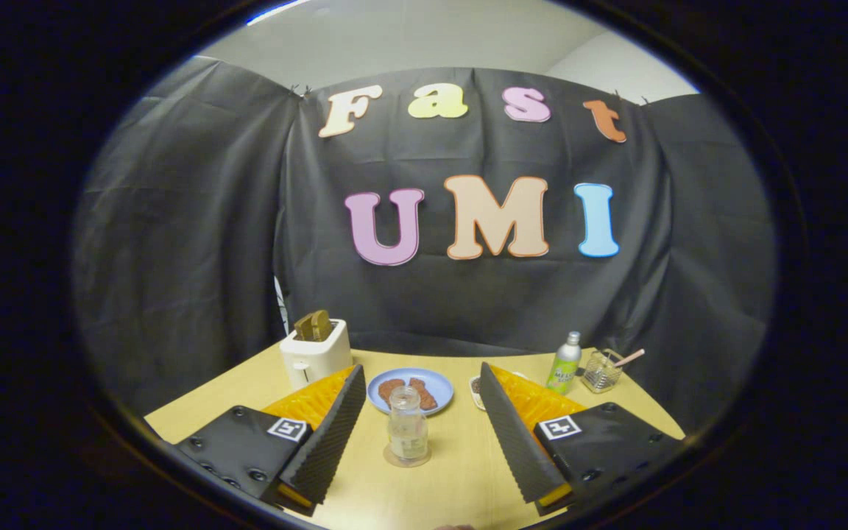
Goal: Take the bottle from table, then pour the juice into the cup, finally place the bottle on the coaster
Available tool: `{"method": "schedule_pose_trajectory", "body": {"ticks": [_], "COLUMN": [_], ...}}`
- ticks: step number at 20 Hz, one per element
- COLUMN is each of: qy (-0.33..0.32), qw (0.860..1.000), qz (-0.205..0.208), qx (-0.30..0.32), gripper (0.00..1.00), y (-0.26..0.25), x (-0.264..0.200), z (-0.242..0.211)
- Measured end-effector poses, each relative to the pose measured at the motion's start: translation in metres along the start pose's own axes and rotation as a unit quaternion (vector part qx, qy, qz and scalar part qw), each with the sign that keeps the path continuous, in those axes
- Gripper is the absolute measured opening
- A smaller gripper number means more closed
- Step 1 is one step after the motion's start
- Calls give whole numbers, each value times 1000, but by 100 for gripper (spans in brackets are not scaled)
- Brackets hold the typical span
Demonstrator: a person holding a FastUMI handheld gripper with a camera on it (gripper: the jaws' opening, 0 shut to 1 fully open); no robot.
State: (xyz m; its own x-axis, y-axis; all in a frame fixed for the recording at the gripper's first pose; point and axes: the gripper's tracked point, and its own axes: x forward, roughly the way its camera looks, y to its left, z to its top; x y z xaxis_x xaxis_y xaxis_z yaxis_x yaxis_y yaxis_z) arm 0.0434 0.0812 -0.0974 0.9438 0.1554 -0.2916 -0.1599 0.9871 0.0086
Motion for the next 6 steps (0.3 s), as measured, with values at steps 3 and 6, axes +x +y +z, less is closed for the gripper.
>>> {"method": "schedule_pose_trajectory", "body": {"ticks": [3,6], "qy": [-12,-26], "qw": [1000,1000], "qz": [-4,-10], "qx": [0,2], "gripper": [97,97], "y": [-3,-6], "x": [-19,-34], "z": [13,25]}}
